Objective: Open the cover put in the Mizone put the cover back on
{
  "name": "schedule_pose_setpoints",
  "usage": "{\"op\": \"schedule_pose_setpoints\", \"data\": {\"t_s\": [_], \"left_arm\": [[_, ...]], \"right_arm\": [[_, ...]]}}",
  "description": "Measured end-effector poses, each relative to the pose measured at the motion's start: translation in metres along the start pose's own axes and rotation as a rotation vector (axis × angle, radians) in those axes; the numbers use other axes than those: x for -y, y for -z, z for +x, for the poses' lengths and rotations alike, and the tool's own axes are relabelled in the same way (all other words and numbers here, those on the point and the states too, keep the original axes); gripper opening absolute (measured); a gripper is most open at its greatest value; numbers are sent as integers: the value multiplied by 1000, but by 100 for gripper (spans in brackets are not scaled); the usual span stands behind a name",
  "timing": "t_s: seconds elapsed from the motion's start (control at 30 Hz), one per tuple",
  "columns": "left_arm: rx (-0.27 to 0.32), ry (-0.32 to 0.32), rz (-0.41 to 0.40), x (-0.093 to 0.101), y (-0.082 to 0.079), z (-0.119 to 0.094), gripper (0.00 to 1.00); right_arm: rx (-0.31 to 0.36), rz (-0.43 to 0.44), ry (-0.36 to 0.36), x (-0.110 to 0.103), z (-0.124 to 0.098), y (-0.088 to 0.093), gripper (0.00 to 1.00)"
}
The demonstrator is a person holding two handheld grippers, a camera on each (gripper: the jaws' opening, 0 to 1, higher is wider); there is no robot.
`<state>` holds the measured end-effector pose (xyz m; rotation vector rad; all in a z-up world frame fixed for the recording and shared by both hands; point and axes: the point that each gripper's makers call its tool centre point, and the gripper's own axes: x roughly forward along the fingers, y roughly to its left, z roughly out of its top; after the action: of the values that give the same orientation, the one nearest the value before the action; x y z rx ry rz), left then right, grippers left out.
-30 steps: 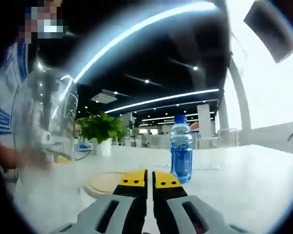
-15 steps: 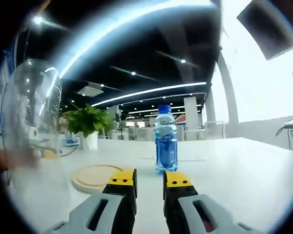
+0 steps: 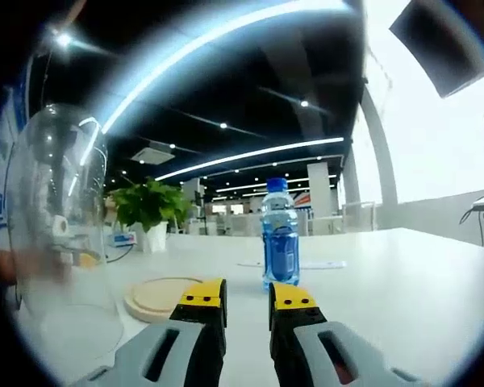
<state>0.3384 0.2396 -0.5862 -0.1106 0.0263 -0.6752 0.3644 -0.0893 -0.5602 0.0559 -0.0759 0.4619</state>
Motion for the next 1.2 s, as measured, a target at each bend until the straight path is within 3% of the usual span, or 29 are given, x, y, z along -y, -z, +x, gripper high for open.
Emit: {"op": "schedule_pose_setpoints", "data": {"t_s": [0.33, 0.6, 0.97, 1.2], "left_arm": [[-9, 1, 3, 1, 2, 0, 19], [-15, 7, 4, 2, 3, 0, 19], [-19, 16, 0, 3, 4, 1, 18], [-18, 17, -5, 3, 4, 1, 18]], "right_arm": [[-12, -8, 30, 2, 12, -6, 14], [3, -9, 60, 11, 29, -31, 14], [-14, -45, 62, 12, 61, -49, 15], [5, -60, 74, 19, 84, -75, 15]]}}
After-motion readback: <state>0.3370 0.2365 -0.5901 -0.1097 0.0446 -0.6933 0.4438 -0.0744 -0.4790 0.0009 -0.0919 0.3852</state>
